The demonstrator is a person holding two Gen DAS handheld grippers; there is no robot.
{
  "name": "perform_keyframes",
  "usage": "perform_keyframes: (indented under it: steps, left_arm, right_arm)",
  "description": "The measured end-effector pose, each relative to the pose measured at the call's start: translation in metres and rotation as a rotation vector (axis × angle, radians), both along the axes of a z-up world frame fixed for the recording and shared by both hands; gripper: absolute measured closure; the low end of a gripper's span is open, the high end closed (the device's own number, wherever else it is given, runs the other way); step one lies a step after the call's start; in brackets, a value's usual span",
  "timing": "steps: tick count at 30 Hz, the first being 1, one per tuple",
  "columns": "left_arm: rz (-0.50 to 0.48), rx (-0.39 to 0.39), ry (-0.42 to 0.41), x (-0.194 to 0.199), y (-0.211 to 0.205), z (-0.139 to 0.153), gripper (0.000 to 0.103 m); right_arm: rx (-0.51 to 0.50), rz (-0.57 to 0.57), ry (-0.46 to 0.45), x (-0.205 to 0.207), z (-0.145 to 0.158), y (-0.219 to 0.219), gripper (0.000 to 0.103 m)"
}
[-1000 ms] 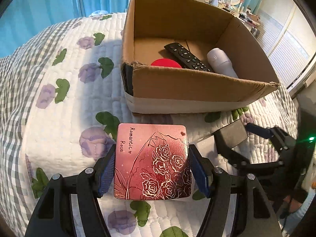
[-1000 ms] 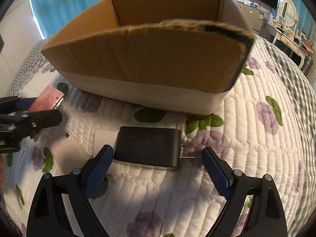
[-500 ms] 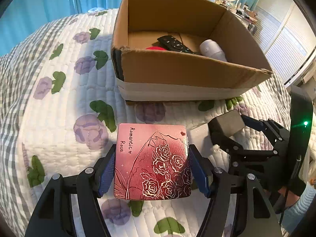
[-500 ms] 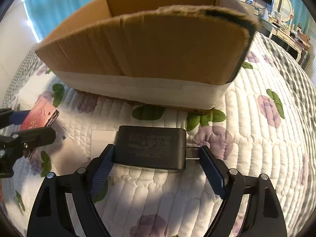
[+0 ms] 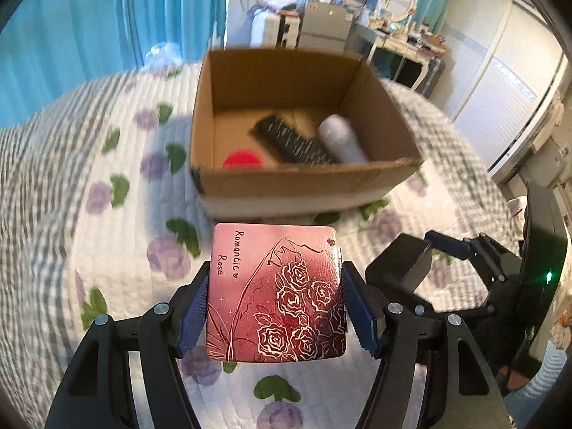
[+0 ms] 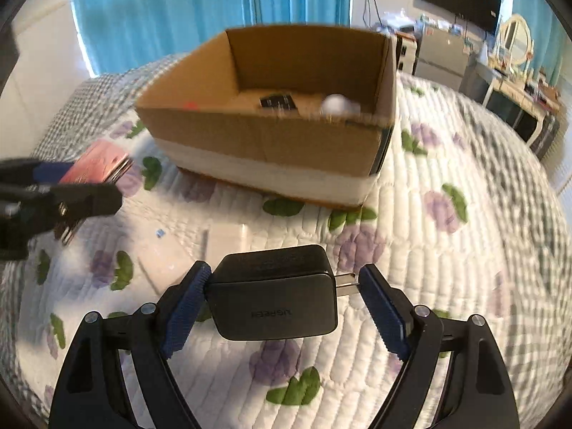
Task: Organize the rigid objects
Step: 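Drop the pink card box into the box with the left tool while the right carries the charger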
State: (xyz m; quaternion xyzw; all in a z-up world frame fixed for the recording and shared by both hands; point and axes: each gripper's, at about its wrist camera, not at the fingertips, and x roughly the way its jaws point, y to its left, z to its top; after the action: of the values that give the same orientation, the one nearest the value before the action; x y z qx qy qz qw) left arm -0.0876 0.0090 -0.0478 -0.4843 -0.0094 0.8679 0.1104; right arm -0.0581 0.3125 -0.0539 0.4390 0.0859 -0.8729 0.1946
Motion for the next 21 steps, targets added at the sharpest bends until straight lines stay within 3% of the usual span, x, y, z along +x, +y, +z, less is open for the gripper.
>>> perform_keyframes:
  steps: [4, 11, 15, 19, 21]
  left_arm:
    - [-0.021, 0.005, 0.05, -0.01, 0.006, 0.032, 0.034]
    - [-0.038, 0.008, 0.122, -0.068, 0.019, 0.077, 0.034]
    - [-0.01, -0.009, 0.088, -0.115, 0.019, 0.065, 0.034]
    - [0.032, -0.096, 0.045, -0.161, 0.02, 0.027, 0.034]
    - [0.028, -0.097, 0.028, -0.17, 0.02, 0.012, 0.034]
  right_arm:
    - [-0.004, 0.041, 0.066, 0.004, 0.037, -0.003, 0.019]
    - [-0.071, 0.044, 0.141, -0.011, 0.093, -0.005, 0.019]
    - [-0.079, 0.043, 0.169, -0.024, 0.109, -0.008, 0.019]
    - [-0.075, 0.038, 0.176, -0.041, 0.117, -0.007, 0.019]
    - [-0.069, 0.037, 0.182, -0.046, 0.117, -0.008, 0.019]
